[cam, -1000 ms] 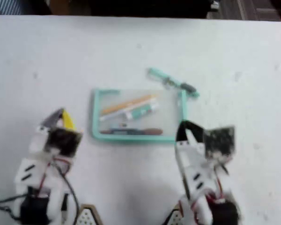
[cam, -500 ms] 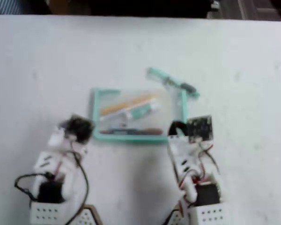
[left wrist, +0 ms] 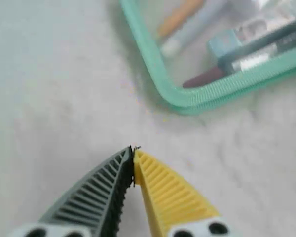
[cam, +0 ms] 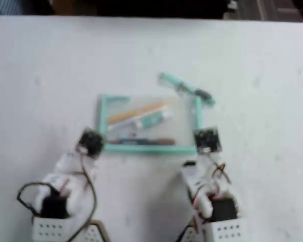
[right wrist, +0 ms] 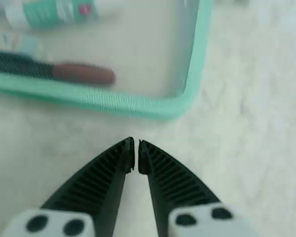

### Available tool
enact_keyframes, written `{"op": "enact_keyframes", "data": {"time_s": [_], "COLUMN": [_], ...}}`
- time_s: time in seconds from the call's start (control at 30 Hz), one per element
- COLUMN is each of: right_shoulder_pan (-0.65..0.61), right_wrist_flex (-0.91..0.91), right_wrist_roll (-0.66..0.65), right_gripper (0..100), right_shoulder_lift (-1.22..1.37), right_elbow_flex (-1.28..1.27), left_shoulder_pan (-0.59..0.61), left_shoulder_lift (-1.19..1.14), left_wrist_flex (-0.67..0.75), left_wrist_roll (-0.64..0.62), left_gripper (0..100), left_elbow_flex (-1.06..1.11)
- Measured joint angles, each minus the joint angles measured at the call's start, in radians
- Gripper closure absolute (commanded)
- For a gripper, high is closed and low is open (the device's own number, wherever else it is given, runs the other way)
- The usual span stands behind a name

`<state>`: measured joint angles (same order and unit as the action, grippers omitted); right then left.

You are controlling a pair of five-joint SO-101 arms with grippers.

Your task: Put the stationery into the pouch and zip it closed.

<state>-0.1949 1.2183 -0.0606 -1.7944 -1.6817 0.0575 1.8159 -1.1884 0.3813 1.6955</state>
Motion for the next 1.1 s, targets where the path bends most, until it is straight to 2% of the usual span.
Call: {"op": "enact_keyframes", "data": {"time_s": [0.1, 0.23, 0.47, 0.97, 1.1], "right_shoulder_pan": [0.000, 0.000, 0.000, 0.000, 0.000], "right_wrist_flex": [0.035, 0.041, 0.041, 0.041, 0.041], "right_wrist_roll": [0.000, 0.000, 0.000, 0.000, 0.000], "right_gripper": [98.1, 98.1, 98.1, 98.1, 98.1], "right_shoulder_lift": [0.000, 0.000, 0.000, 0.000, 0.000], "right_elbow_flex": [0.000, 0.000, 0.000, 0.000, 0.000], "left_shoulder_pan": [0.000, 0.000, 0.000, 0.000, 0.043], "left_shoulder_lift": [0.000, 0.000, 0.000, 0.000, 0.000], "left_wrist_flex": [-0.075, -0.086, -0.092, -0.092, -0.092], "left_wrist_roll": [0.000, -0.014, -0.241, -0.262, -0.262], "left_gripper": [97, 98, 98, 98, 98], "left_elbow_flex": [0.000, 0.000, 0.000, 0.000, 0.000]}}
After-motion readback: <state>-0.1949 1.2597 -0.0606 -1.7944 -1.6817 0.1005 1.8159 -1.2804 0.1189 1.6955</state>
